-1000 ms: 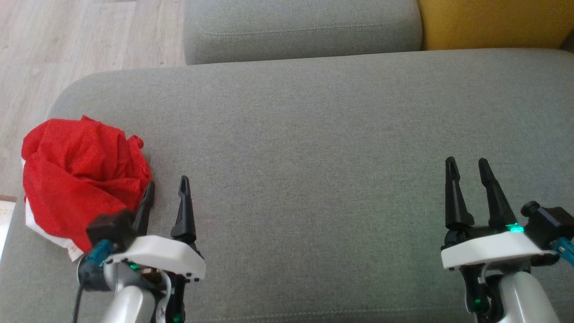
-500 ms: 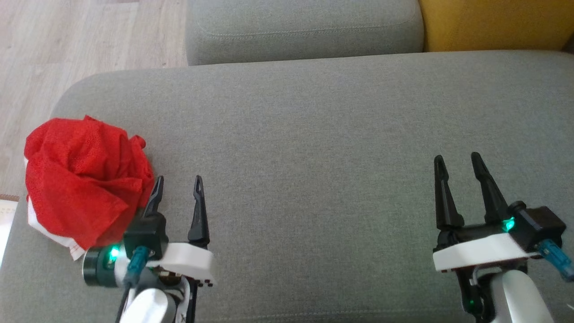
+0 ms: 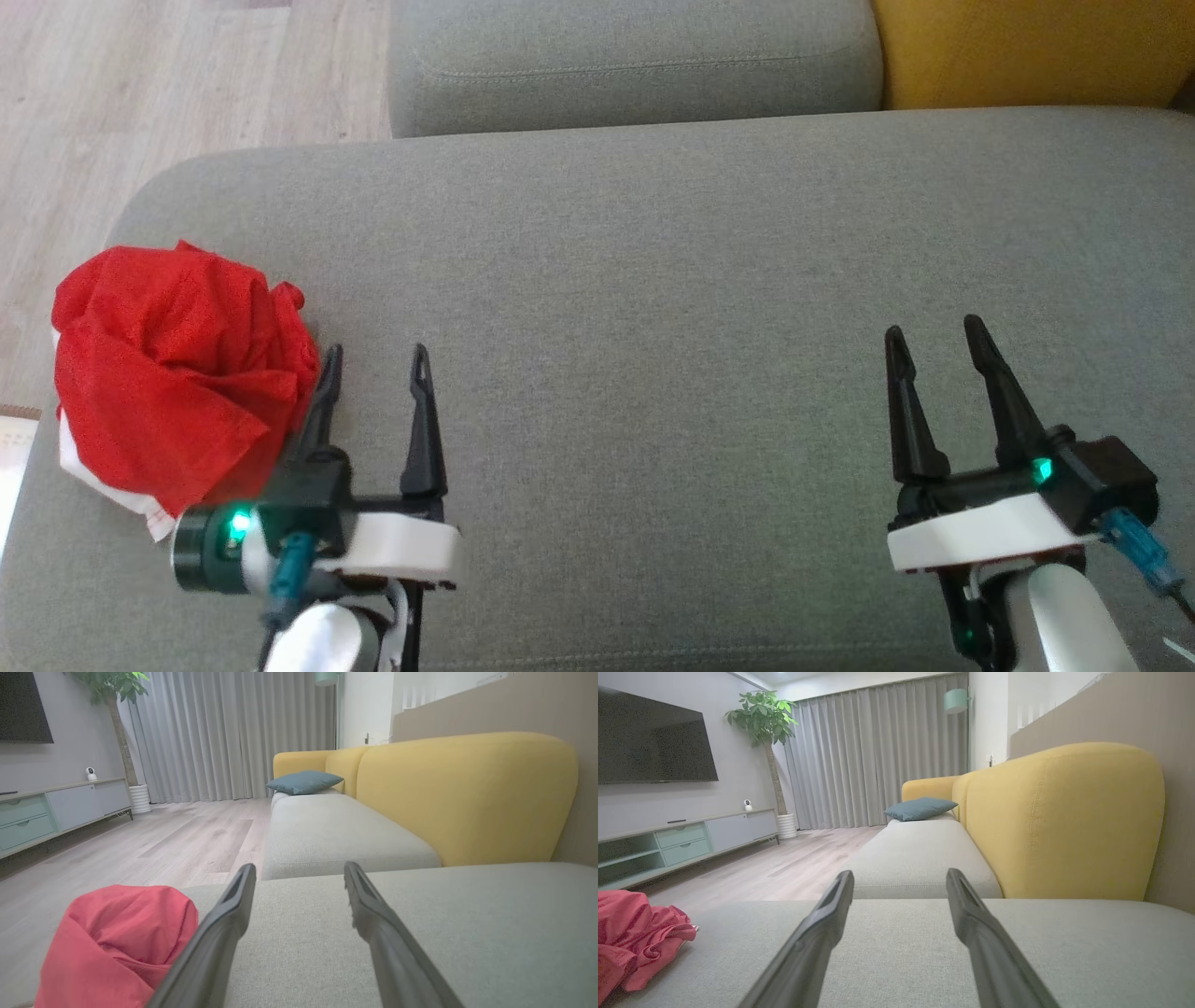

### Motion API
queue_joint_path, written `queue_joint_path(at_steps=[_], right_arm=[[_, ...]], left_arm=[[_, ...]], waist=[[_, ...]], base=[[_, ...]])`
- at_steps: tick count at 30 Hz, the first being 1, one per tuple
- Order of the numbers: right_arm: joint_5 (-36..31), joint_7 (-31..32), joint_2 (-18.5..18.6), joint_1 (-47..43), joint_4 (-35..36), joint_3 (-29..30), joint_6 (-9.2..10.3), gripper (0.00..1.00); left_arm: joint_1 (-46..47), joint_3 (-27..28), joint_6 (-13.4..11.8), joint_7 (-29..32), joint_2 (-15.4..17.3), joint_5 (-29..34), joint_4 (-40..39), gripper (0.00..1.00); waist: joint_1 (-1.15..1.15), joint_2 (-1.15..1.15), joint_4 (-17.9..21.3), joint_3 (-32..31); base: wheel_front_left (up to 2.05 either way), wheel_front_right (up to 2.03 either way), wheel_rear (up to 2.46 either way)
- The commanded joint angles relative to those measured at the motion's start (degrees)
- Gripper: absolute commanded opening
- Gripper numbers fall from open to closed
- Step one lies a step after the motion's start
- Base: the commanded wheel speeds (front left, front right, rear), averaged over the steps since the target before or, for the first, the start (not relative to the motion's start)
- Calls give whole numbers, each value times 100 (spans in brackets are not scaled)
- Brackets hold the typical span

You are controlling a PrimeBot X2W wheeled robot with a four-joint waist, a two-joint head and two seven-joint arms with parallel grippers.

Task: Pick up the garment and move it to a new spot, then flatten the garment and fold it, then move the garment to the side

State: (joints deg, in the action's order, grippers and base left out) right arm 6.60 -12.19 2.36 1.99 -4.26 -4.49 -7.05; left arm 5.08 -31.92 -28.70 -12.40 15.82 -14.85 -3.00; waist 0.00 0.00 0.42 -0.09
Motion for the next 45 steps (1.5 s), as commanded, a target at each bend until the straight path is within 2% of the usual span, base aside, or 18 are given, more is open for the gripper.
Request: queue_joint_path(at_steps=[1, 5, 11, 17, 18, 23, 30, 33, 45], right_arm=[[22, -95, 49, 175, 142, -141, -40, 100], [394, -163, 50, 166, -43, -124, -42, 100], [1005, -265, 52, 158, -339, -141, -44, 100], [1228, -281, 52, 145, -629, -261, -44, 100], [1240, -281, 52, 158, -699, -260, -44, 100], [1297, -281, 52, 205, -811, -267, -44, 100], [1274, -281, 52, 222, -830, -237, -44, 100], [1276, -281, 52, 198, -830, -258, -44, 100], [1359, -281, 52, 40, -846, -456, -44, 100]], left_arm=[[184, 283, -2, -76, 11, 31, -254, 100], [-3, 579, 254, -143, -168, 53, -303, 100], [-265, 901, 793, -244, -491, 301, -76, 100], [-408, 1360, 1307, -260, -869, 348, 214, 100], [-441, 1473, 1460, -260, -956, 380, 321, 100], [-467, 1712, 1756, -260, -1121, 460, 521, 100], [-457, 1883, 1955, -260, -1229, 586, 609, 100], [-444, 1942, 2002, -260, -1256, 646, 636, 100], [-542, 2316, 2004, -260, -1288, 745, 682, 100]], waist=[[0, 0, -4, -2], [0, 0, -15, -16], [0, 0, -28, -41], [0, 0, -28, -38], [0, 0, -26, -35], [0, 0, -28, -27], [0, 0, -117, -26], [0, 0, -282, -40], [0, 0, -1522, -166]], base=[[0, 0, 0], [0, 0, 0], [0, 0, 0], [0, 0, 0], [0, 0, 0], [0, 0, 0], [0, 0, 0], [0, 0, 0], [0, 0, 0]])
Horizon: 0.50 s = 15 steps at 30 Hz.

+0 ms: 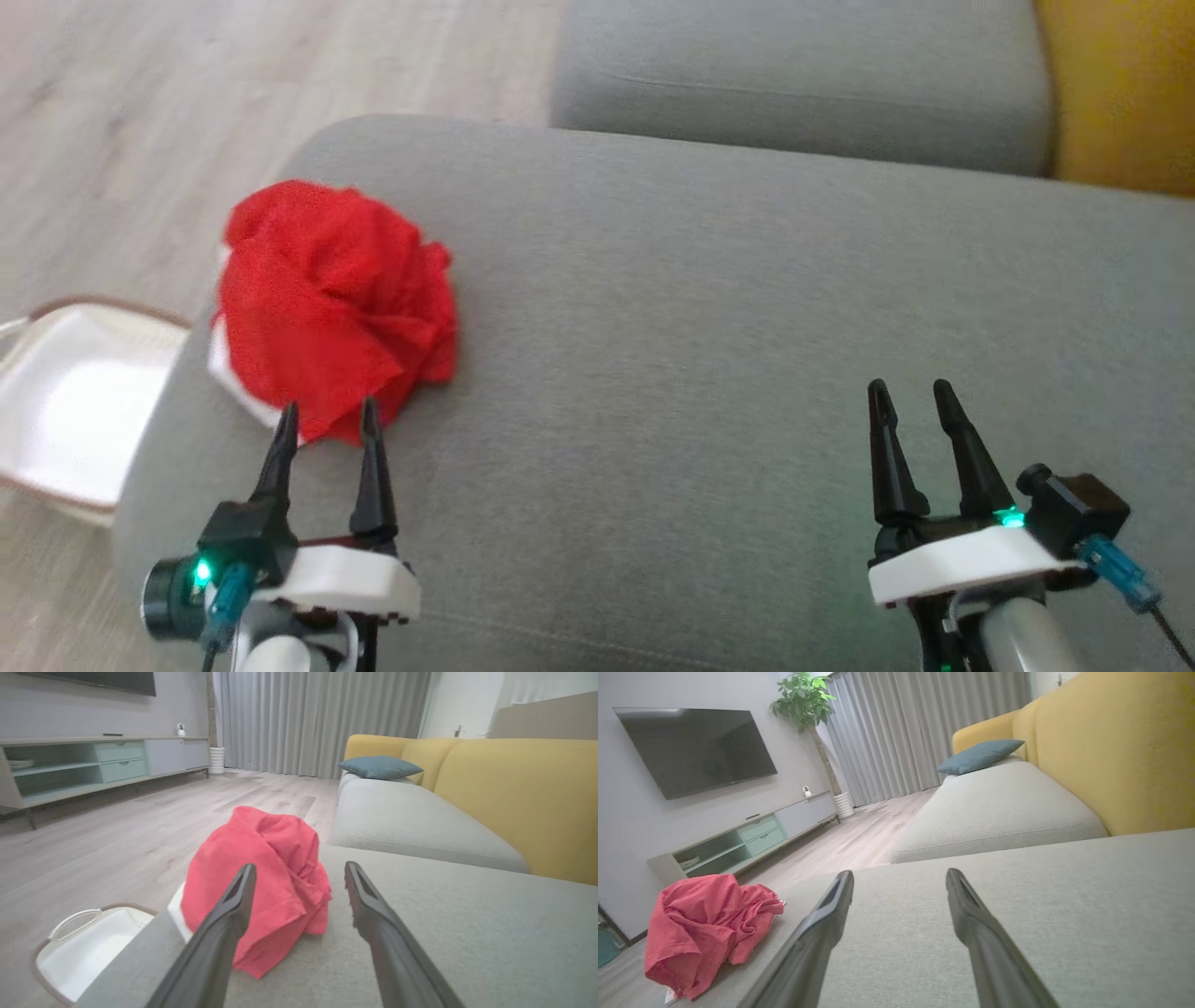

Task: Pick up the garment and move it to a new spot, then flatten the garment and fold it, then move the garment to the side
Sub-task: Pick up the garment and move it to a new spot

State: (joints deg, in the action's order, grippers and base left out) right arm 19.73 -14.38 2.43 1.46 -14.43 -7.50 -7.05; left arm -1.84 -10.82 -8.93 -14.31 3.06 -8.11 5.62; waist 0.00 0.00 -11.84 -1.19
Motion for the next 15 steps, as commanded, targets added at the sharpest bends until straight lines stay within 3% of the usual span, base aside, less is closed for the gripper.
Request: queue_joint_path(at_steps=[1, 11, 15], right_arm=[[61, -62, 44, 81, 170, -163, -44, 100], [252, -62, 44, 8, 139, -324, -44, 100], [402, -62, 44, 50, 92, -481, -44, 100]], left_arm=[[142, 226, 38, -69, -13, 88, -179, 100], [37, 401, 141, -69, -15, 217, -176, 100], [-33, 462, 75, -69, 29, 425, -245, 100]], waist=[[0, 0, -414, -68], [0, 0, -1442, -151], [0, 0, -1633, -128]], base=[[0, 0, 0], [0, 0, 0], [0, 0, 0]])
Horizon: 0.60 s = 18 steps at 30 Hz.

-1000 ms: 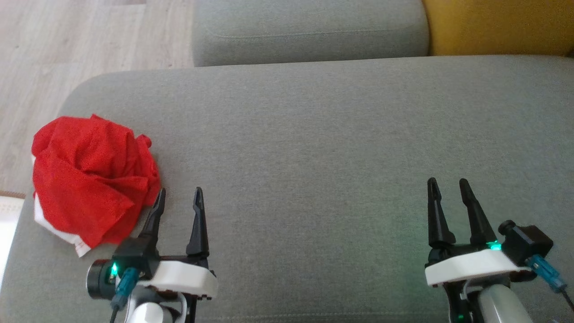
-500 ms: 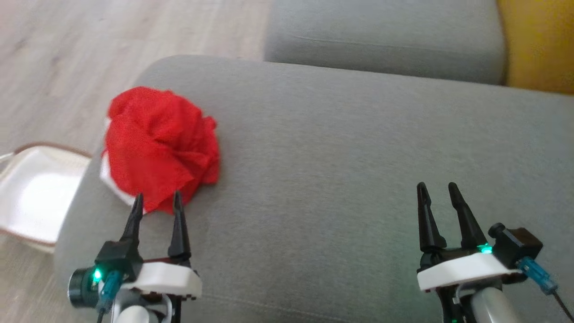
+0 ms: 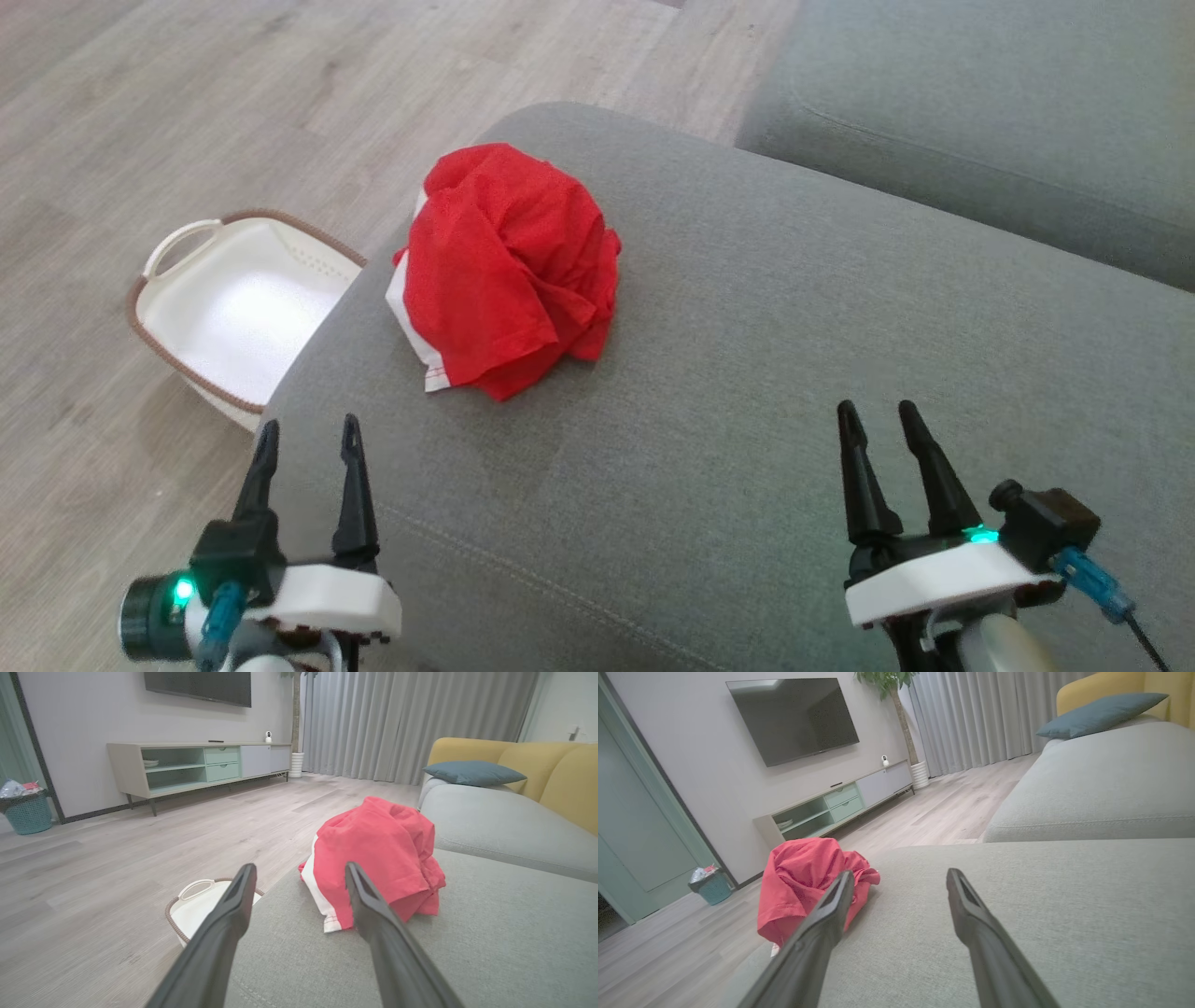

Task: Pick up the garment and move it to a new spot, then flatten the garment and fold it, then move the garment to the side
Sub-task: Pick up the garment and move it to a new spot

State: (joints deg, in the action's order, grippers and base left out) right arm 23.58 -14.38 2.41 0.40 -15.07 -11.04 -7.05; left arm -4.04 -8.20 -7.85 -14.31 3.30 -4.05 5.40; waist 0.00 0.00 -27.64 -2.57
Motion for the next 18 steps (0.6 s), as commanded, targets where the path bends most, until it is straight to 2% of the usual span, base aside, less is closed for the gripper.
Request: queue_joint_path(at_steps=[1, 10, 18], right_arm=[[28, -62, 46, 172, 147, -154, -44, 100], [59, -62, 46, 218, 108, -121, -44, 100], [-99, -62, 46, 283, 193, 121, -44, 100]], left_arm=[[176, 226, -44, -69, 1, -2, -241, 100], [250, 373, -26, -69, -23, -194, -262, 100], [654, 638, 145, -69, 182, -165, -147, 100]], waist=[[0, 0, -63, 19], [0, 0, -57, 43], [0, 0, 272, 310]], base=[[0, 0, 0], [0, 0, 0], [0, 0, 0]])
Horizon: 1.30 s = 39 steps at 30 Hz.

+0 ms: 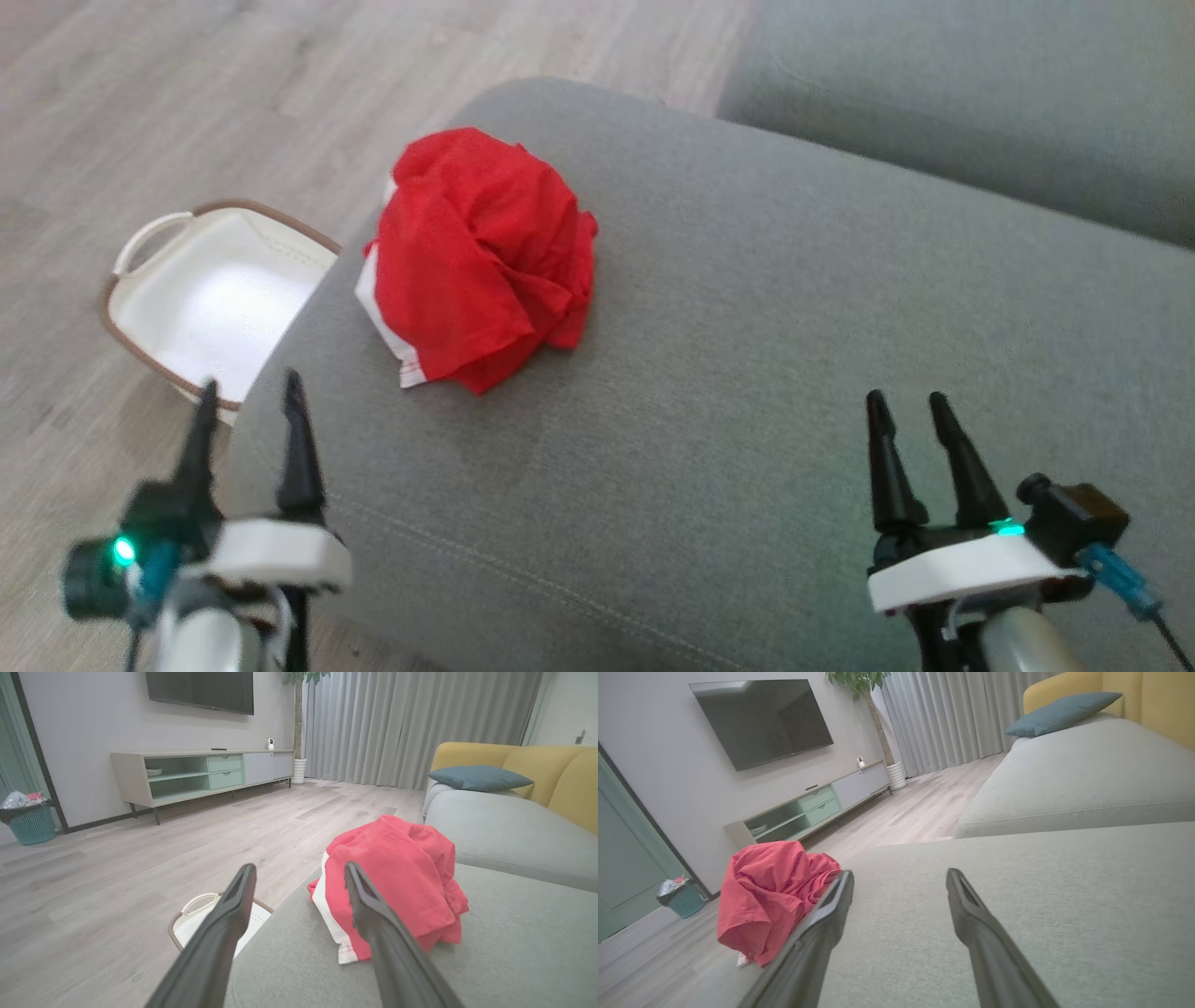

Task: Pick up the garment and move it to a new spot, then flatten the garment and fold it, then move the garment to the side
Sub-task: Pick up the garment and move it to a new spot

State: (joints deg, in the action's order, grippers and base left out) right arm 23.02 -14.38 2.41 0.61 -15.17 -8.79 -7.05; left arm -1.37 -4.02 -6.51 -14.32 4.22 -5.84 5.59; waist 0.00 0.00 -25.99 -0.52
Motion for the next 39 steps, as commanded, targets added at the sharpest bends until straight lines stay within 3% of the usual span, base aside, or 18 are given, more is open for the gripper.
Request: queue_joint_path(at_steps=[1, 5, 13, 20, 25, 33, 34, 35, 39], right_arm=[[-80, -62, 46, 285, 219, -56, -44, 100], [-259, -62, 46, 394, 336, 211, -44, 100], [-668, -62, 46, 643, 611, 700, -44, 100], [-846, -62, 46, 770, 786, 882, -44, 100], [-904, -62, 46, 826, 850, 854, -44, 100], [-1019, -62, 46, 894, 917, 866, -44, 100], [-1024, -62, 46, 900, 922, 872, -44, 100], [-1028, -62, 46, 905, 925, 878, -44, 100], [-1027, -62, 46, 913, 911, 893, -44, 100]], left_arm=[[475, 258, 24, -68, 153, 26, -92, 100], [1034, 281, 225, 123, 471, 38, 309, 100], [2638, 242, 922, 1382, 1001, -302, 1209, 100], [3651, 97, 1266, 2315, 1334, -622, 2209, 100], [4112, -136, 1371, 2745, 1493, -912, 2834, 100], [4595, -498, 1397, 2752, 1621, -1206, 3786, 100], [4636, -540, 1397, 2720, 1616, -1238, 3865, 45], [4674, -552, 1397, 2657, 1602, -1277, 3928, 0], [4772, -602, 1398, 2424, 1612, -1327, 4094, 0]], waist=[[0, 0, 163, 170], [0, 0, 365, 474], [0, 0, 705, 1156], [0, 0, 946, 1540], [0, 0, 1043, 1705], [0, 0, 1144, 1971], [0, 0, 1147, 1987], [0, 0, 1147, 1996], [0, 0, 1139, 1974]], base=[[0, 0, 0], [0, 0, 0], [0, 0, 0], [0, 0, 0], [0, 0, 0], [0, 0, 0], [0, 0, 0], [0, 0, 0], [0, 0, 0]])
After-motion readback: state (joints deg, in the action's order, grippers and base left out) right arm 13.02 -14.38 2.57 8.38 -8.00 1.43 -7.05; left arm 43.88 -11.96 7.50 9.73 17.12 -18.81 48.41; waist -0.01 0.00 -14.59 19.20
